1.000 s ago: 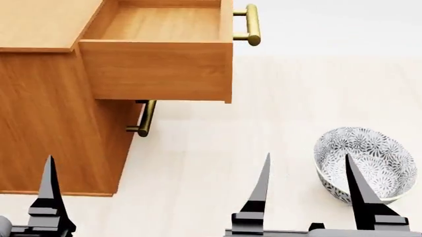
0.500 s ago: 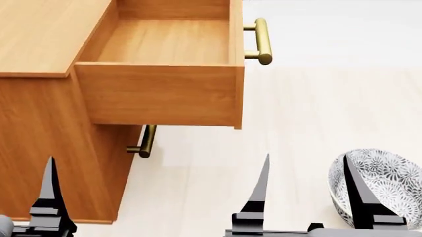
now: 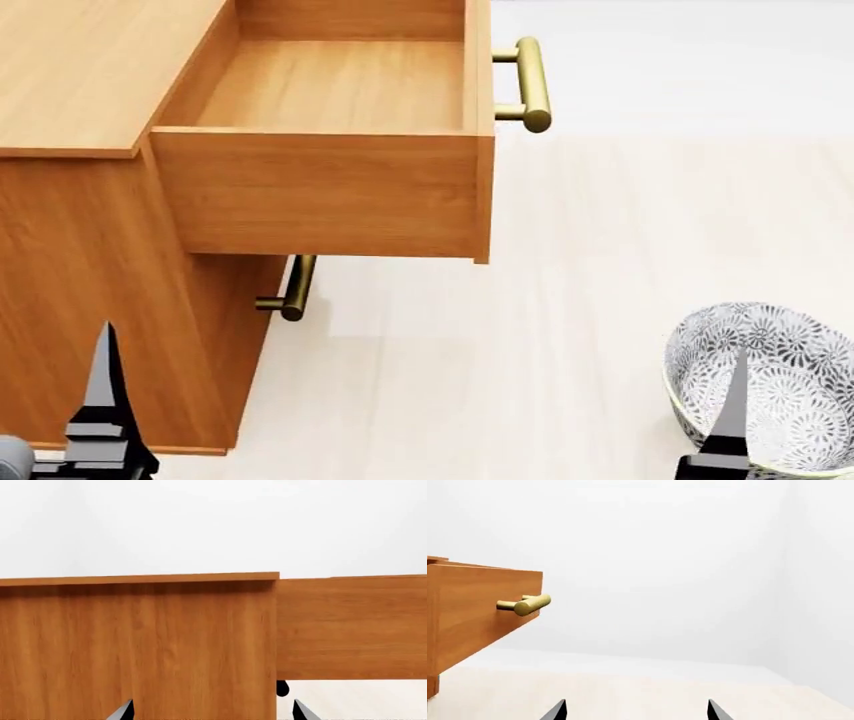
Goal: Put the ketchup in the top drawer of the cabinet.
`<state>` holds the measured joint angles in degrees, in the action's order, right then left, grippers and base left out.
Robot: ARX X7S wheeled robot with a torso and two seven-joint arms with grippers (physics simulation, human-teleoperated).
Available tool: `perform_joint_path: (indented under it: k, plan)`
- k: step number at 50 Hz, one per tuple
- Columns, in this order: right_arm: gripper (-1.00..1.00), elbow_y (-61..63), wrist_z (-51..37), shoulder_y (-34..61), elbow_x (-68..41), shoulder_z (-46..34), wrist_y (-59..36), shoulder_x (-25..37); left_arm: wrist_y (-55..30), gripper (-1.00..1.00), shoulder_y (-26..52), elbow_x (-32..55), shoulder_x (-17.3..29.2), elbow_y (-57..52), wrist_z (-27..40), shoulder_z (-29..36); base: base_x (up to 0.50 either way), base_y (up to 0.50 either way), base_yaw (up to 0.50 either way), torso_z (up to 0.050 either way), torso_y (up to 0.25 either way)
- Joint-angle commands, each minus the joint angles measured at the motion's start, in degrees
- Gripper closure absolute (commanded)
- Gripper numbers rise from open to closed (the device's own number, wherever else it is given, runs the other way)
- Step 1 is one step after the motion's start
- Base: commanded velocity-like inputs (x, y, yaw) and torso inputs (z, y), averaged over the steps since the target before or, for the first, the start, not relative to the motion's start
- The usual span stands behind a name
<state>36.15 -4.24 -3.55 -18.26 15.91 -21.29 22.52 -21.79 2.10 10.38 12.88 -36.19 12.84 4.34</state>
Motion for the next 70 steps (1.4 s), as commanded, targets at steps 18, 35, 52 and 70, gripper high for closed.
perform_joint_path:
  k: [18,35,52,70]
  plan:
    - [-1.00,-0.82,9.60,-13.72,-8.40,14.34,5.85,2.49,1.46,-1.00,0.48,1.00,0.74,2.71,1.38,0.98,0.00,0.00,0.00,0.000,0.000]
    - [-1.00,-14.38,20.76,-24.13,-8.17,18.49,23.96,-5.53,1.62,-1.00,1.09,1.88,1.02,4.03,1.94,1.66,0.00,0.00,0.00,0.000,0.000]
    - [-1.00,-20.55,26.16,-29.61,-9.00,20.37,33.04,-10.58,2.67,-1.00,0.87,2.55,1.51,4.87,2.44,1.95,0.00,0.00,0.00,0.000,0.000]
    - [-1.00,-26.39,26.08,-28.12,-6.14,19.66,35.14,-11.39,3.53,-1.00,0.74,3.42,2.06,5.67,2.85,2.04,0.00,0.00,0.00,0.000,0.000]
